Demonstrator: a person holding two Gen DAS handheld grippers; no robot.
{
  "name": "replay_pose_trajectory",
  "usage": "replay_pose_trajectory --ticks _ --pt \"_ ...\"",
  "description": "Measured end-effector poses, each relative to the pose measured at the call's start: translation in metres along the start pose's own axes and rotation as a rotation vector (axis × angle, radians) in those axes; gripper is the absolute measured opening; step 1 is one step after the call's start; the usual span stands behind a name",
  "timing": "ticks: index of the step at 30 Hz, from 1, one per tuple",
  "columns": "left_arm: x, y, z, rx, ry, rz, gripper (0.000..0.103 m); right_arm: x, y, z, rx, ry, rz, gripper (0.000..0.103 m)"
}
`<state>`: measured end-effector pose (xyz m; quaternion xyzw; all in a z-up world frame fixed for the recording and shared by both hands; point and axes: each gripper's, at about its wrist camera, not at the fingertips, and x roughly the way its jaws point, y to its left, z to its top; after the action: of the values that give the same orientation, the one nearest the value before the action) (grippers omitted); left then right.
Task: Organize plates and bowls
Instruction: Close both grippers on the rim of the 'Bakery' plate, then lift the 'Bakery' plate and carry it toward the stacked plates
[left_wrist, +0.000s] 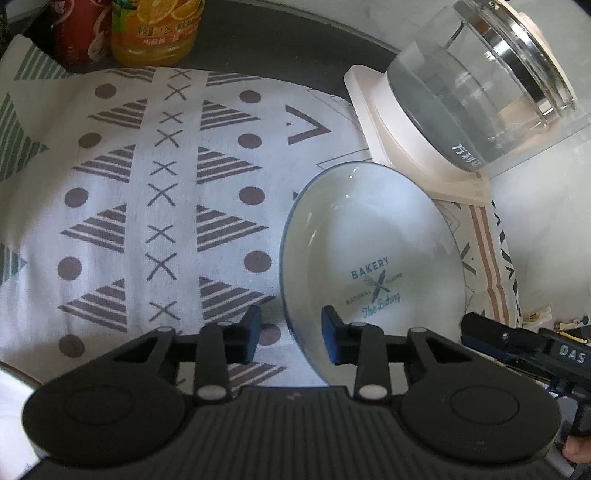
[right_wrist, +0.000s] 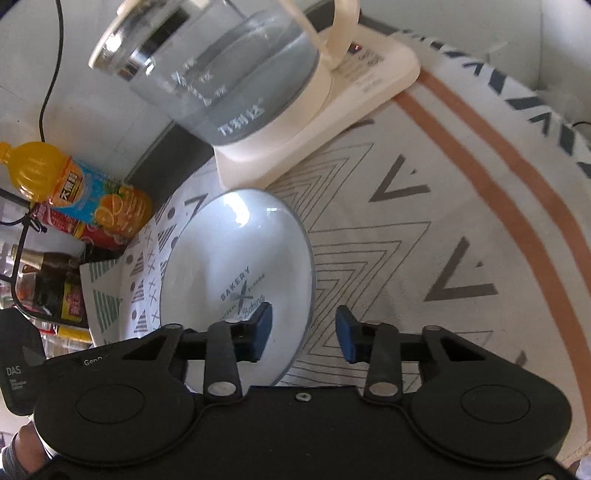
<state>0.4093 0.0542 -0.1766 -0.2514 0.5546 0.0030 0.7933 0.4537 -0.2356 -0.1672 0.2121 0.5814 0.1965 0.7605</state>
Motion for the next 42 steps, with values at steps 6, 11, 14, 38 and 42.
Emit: replay_pose_trajectory --ticks 6,11,14,38,42 --pt "0.007 -0.008 0.003 0.016 0.012 0.001 0.019 0.012 -0.005 0.006 -0.018 0.064 0.000 0.034" --pt "0.007 -0.007 0.002 0.008 0.007 0.008 0.016 0.018 -0.010 0.010 0.000 0.067 0.014 0.024" --pt "0.007 -0.004 0.002 -0.014 0.012 -0.003 0.015 0.020 -0.010 0.013 -0.014 0.070 0.015 0.018" --pt "-0.052 -0.007 0.007 -0.013 -0.122 -0.033 0.011 -0.024 0.044 0.020 -0.156 -0.041 0.043 0.010" --pt "-0.066 -0.005 0.006 -0.010 -0.147 -0.044 0.011 -0.032 0.057 0.018 -0.175 -0.063 0.047 0.010"
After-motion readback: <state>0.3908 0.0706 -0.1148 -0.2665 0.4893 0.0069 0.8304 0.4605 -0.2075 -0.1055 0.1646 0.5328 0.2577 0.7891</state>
